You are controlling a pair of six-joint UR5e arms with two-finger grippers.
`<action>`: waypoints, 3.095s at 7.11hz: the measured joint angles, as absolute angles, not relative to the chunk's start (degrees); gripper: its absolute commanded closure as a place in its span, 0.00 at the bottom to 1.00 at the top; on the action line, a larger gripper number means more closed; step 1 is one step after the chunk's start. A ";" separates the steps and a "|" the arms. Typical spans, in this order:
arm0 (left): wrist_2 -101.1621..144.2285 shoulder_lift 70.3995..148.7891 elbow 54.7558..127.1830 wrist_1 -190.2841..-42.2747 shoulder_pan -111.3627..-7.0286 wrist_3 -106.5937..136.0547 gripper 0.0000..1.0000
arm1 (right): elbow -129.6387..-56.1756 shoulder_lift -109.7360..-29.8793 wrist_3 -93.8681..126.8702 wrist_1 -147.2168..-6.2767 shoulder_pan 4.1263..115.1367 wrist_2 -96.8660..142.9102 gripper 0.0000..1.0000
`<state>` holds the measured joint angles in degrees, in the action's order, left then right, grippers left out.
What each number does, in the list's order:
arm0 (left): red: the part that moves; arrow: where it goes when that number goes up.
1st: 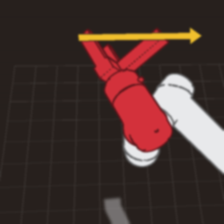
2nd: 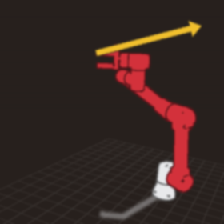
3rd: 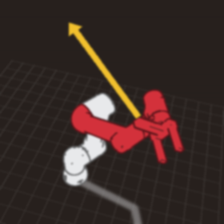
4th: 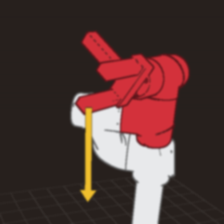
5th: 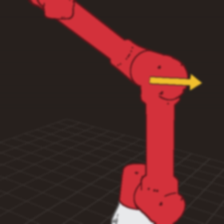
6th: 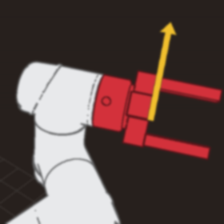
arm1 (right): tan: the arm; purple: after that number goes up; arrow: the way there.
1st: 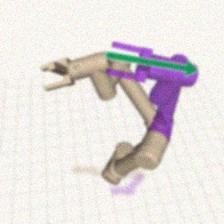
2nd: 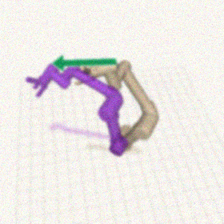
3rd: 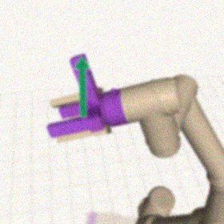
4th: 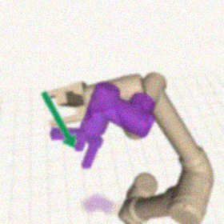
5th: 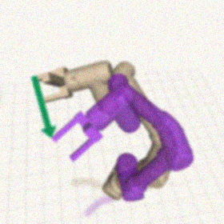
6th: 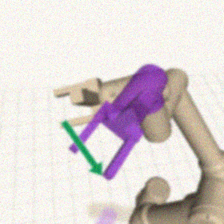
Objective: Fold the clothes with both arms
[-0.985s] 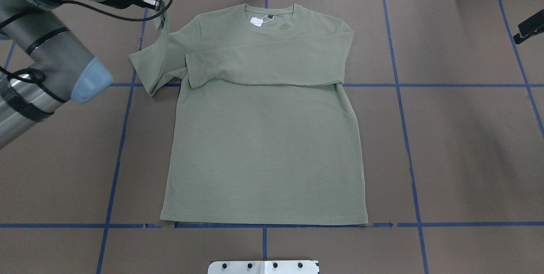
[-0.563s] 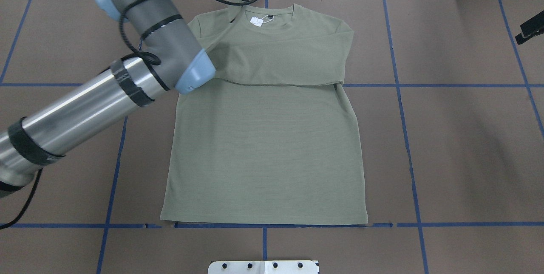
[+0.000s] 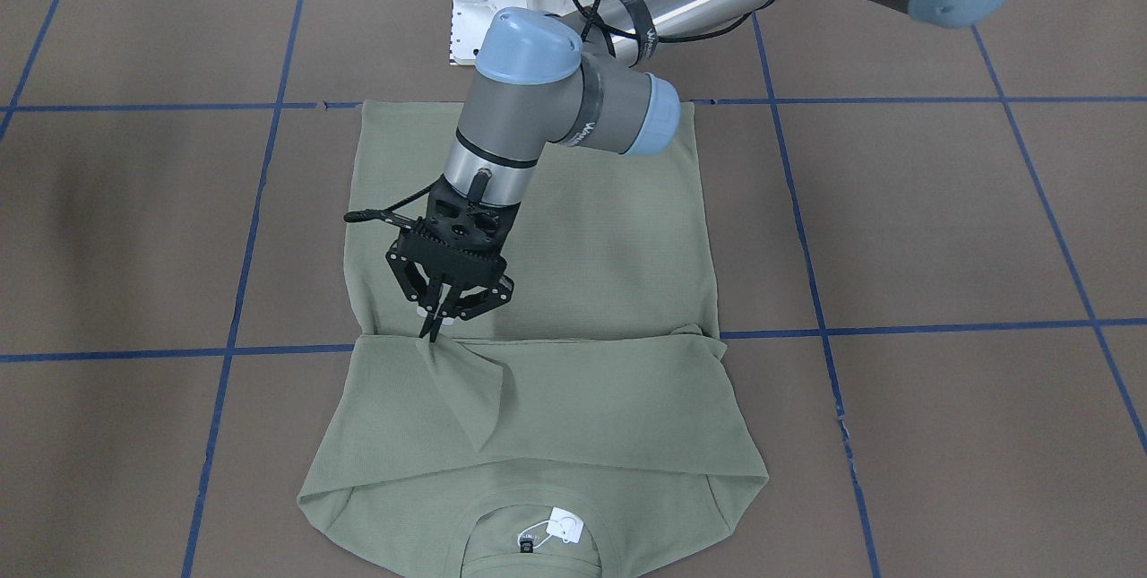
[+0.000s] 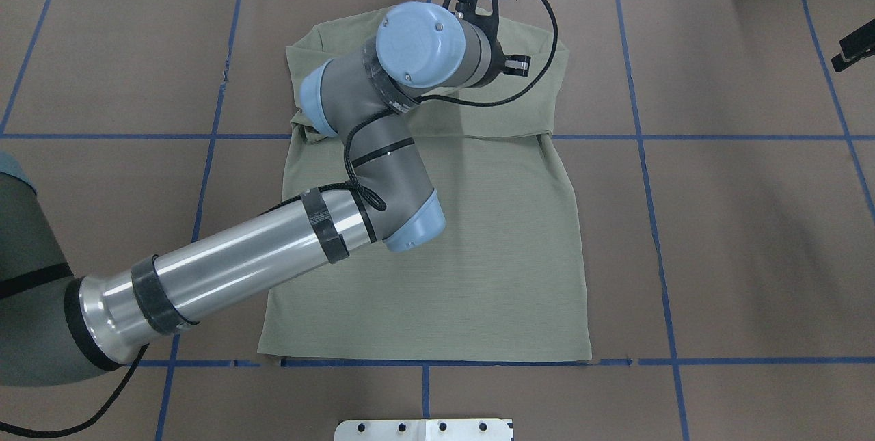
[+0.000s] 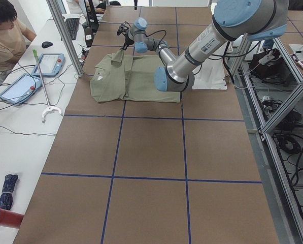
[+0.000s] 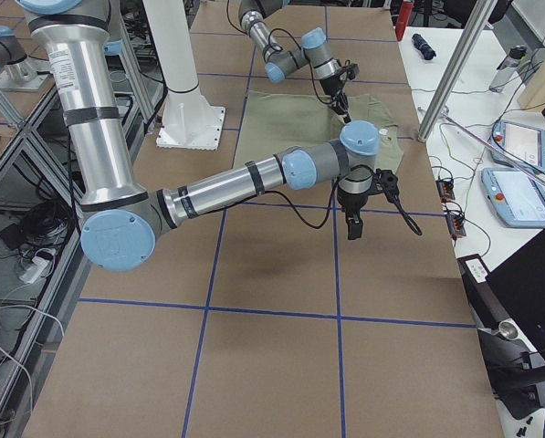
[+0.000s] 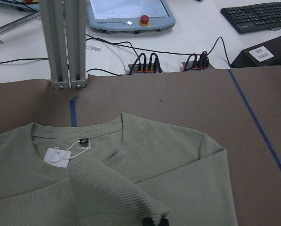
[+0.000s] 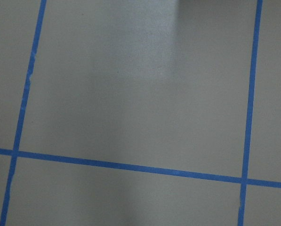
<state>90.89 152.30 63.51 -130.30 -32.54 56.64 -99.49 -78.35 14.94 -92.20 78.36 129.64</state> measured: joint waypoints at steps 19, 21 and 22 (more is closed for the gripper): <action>114.95 118.21 97.15 -114.68 -49.59 28.31 0.00 | -70.60 -37.92 51.74 -80.40 37.77 93.40 0.31; 114.96 116.72 97.01 -117.50 -49.57 28.32 0.00 | -67.08 -36.26 53.26 -80.44 35.77 90.59 0.43; 114.96 116.49 96.95 -118.01 -49.57 28.36 0.00 | -66.34 -36.18 53.48 -80.46 35.20 90.11 0.43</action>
<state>114.96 116.49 96.95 -118.01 -49.57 28.36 -66.34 -36.18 53.48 -80.46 35.20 90.11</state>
